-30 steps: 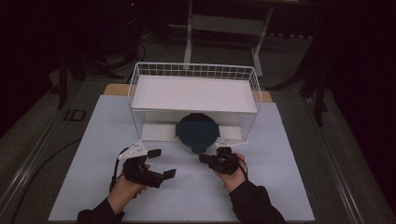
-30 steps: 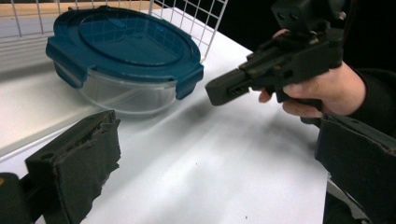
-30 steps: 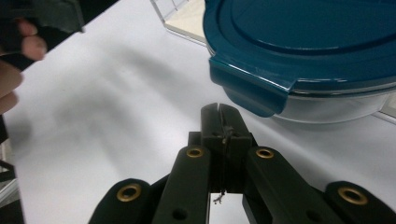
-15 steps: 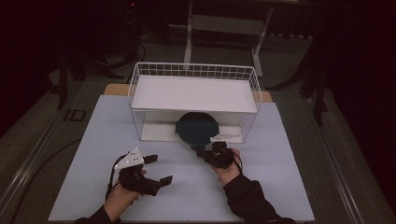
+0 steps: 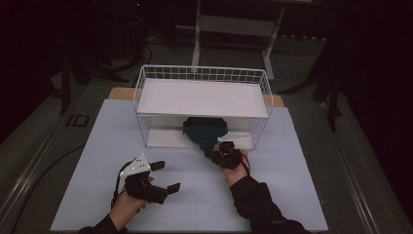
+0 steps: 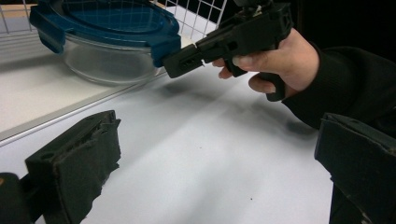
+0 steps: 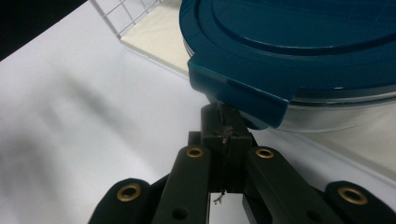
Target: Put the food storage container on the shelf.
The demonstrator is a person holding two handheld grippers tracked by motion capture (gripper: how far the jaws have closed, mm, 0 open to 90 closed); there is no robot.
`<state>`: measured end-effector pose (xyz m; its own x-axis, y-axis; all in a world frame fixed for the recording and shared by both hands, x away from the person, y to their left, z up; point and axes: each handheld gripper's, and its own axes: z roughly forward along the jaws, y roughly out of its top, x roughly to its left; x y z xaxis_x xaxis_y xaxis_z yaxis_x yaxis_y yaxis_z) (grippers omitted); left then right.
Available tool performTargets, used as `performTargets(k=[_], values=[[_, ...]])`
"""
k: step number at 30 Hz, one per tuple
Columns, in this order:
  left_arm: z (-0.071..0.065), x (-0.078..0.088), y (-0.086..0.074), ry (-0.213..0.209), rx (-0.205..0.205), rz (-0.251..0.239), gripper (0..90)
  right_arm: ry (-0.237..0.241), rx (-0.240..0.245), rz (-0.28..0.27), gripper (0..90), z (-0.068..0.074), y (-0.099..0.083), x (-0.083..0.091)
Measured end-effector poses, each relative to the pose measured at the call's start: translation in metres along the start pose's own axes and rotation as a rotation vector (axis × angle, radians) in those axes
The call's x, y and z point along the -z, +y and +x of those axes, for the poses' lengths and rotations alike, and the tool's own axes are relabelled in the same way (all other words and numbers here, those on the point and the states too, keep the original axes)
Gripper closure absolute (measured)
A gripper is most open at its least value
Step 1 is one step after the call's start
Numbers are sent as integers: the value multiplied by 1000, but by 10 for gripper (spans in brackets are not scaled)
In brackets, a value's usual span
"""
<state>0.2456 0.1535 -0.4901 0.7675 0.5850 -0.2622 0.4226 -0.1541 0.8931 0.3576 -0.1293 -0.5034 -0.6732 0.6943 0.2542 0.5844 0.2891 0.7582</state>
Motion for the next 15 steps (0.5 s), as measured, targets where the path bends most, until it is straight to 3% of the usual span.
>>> performTargets(k=[15], values=[[1, -1, -1, -3, 2, 0, 3, -27, -17, -18, 899, -11, 14, -13]])
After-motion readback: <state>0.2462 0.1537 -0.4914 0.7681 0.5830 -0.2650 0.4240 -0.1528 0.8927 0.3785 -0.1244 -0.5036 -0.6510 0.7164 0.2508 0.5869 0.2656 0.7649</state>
